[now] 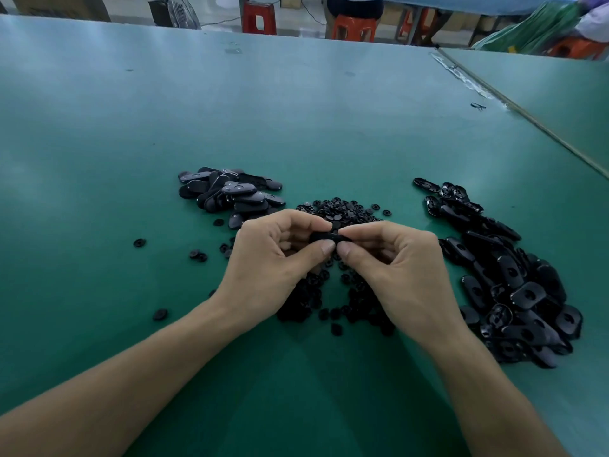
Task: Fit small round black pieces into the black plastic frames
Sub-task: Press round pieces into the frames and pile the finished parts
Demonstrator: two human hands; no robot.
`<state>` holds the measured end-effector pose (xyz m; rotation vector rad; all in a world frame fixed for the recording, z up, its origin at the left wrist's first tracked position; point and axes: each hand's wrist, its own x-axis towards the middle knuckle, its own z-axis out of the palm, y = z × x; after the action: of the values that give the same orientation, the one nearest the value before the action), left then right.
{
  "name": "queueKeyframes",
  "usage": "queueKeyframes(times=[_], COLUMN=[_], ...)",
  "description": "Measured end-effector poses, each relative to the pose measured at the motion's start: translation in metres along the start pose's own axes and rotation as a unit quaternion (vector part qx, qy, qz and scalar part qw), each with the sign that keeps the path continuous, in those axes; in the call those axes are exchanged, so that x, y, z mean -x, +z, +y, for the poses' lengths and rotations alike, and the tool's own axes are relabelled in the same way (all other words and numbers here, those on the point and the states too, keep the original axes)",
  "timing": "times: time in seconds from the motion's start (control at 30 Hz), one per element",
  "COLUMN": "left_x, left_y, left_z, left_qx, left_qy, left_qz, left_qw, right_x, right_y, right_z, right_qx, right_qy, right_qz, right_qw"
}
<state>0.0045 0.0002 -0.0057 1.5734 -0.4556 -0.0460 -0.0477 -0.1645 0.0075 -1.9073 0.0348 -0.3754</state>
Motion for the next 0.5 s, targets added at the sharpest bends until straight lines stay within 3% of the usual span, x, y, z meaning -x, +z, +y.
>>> queueKeyframes(times=[0.5], left_x=[0.0008], left_y=[-0.0004], left_z=[0.0041], left_qx=[0.025], left_qy=[-0.017], left_qz=[-0.013], left_qw=[0.999], right_x=[-0.0008], right_y=[-0.0047], right_z=[-0.0035], right_qx=[0.027], right_qy=[0.019], right_qz=[-0.029], right_qw=[0.999])
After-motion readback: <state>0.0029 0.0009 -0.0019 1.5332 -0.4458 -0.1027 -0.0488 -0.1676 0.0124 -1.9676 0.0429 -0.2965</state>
